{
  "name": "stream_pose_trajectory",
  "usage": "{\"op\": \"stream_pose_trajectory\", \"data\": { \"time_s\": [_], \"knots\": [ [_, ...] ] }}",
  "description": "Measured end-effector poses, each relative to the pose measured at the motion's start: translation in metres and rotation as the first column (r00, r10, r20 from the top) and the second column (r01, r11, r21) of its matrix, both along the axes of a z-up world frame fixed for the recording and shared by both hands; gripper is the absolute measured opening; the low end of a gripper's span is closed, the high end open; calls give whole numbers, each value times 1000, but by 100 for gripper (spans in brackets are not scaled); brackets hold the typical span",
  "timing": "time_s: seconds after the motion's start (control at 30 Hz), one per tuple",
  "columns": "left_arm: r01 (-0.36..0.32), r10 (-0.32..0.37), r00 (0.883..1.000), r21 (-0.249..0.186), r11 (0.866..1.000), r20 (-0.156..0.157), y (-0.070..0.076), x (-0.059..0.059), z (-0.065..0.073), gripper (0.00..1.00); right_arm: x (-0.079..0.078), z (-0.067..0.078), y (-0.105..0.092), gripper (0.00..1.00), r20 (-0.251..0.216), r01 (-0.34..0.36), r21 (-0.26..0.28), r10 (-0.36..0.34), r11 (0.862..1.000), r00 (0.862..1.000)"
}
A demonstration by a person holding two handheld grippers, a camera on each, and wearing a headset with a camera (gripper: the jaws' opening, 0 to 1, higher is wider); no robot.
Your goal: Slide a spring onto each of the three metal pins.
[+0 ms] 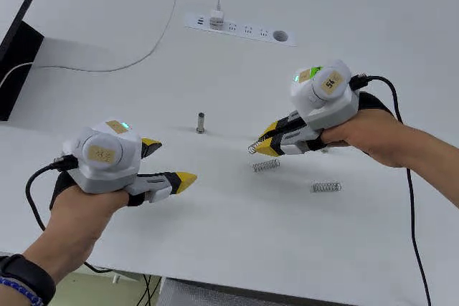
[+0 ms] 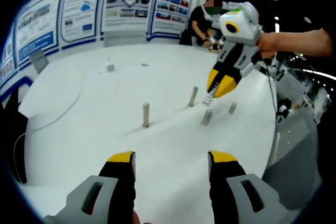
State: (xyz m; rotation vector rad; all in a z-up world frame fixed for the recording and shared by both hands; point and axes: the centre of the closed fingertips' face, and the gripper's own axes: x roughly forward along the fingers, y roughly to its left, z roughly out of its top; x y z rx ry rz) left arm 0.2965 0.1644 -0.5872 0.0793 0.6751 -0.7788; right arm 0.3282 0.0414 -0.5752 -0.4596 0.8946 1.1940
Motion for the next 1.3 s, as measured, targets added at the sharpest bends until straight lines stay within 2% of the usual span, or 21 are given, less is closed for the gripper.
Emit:
{"op": "stream_pose_trajectory", "data": {
  "time_s": [0.27,0.6,0.73,0.83,1.23,1.3],
  "knots": [
    [-28,28,1000,-4,1000,-9,10,-2,-2,59,14,-3,13,12,9,-33,-16,33,999,999],
    [-48,48,999,5,999,-7,22,-4,-2,60,30,3,34,12,25,-74,-23,74,997,997],
    [-54,54,999,9,999,-6,23,-6,-2,61,34,6,42,12,32,-91,-26,92,996,995],
    [-50,50,999,28,998,2,26,-5,-4,62,37,7,47,12,36,-105,-34,106,994,994],
    [-73,73,997,19,997,-2,31,-9,-5,65,44,9,59,12,44,-151,-61,154,987,987],
    [-77,77,997,18,997,-5,31,-11,-5,65,50,8,60,12,44,-156,-61,159,986,986]
  ]
}}
